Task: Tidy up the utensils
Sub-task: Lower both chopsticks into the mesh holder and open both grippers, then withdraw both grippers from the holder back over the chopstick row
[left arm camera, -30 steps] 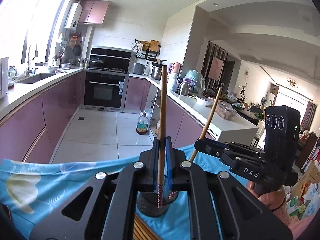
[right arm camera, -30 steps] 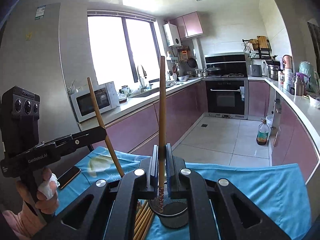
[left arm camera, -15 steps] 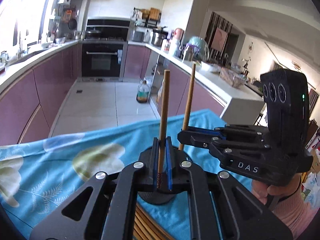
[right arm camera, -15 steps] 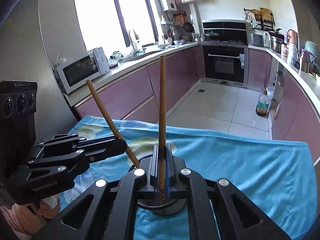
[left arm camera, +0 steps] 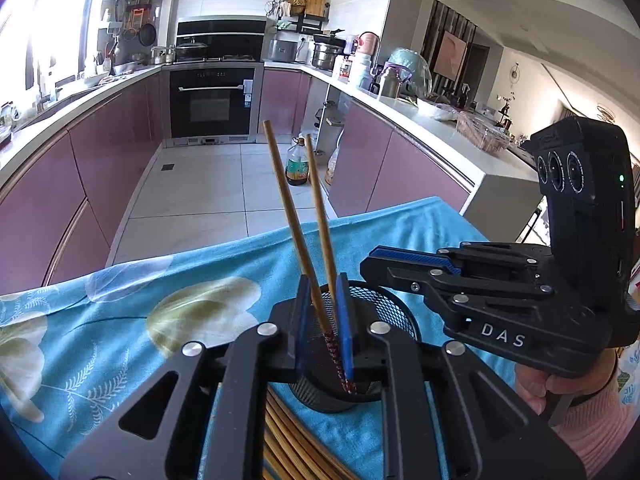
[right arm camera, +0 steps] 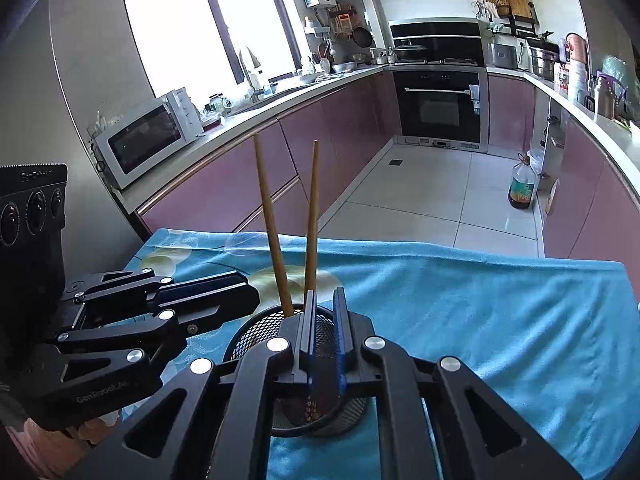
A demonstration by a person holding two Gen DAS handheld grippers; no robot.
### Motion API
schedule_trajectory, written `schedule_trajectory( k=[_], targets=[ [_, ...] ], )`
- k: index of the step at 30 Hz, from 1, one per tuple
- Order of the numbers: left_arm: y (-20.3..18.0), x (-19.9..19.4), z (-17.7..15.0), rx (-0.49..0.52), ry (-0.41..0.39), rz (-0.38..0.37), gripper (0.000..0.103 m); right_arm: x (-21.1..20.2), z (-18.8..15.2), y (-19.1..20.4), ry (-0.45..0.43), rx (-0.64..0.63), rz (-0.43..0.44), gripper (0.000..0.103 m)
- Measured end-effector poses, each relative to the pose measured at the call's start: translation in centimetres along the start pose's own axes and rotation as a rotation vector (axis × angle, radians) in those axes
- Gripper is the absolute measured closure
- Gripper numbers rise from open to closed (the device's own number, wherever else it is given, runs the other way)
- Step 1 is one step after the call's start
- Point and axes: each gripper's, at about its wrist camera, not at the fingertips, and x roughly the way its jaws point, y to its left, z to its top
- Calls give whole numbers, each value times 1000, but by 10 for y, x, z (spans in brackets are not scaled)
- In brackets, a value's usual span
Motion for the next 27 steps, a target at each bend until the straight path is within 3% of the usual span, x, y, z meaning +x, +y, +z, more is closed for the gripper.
schedule_trajectory(
  k=[6,10,14,18,27],
  targets=[
    [9,-24,-14,-4,-61,70,68,-18,-10,9,-50,-6,0,83],
    [17,-55,-31,2,-103,126,59,-41,-23,21,-95,-36,40,80],
    [27,-74,-57,9,-97,175,54,-61,-42,43,-113,-105,81,72],
    [38,-78,-89,-10,-32,209,54,-58,-67,58,-61,-143,109,71],
    [50,-57,-151,-65,105,210,54,-3,-115,61,124,-118,78,71]
  ],
)
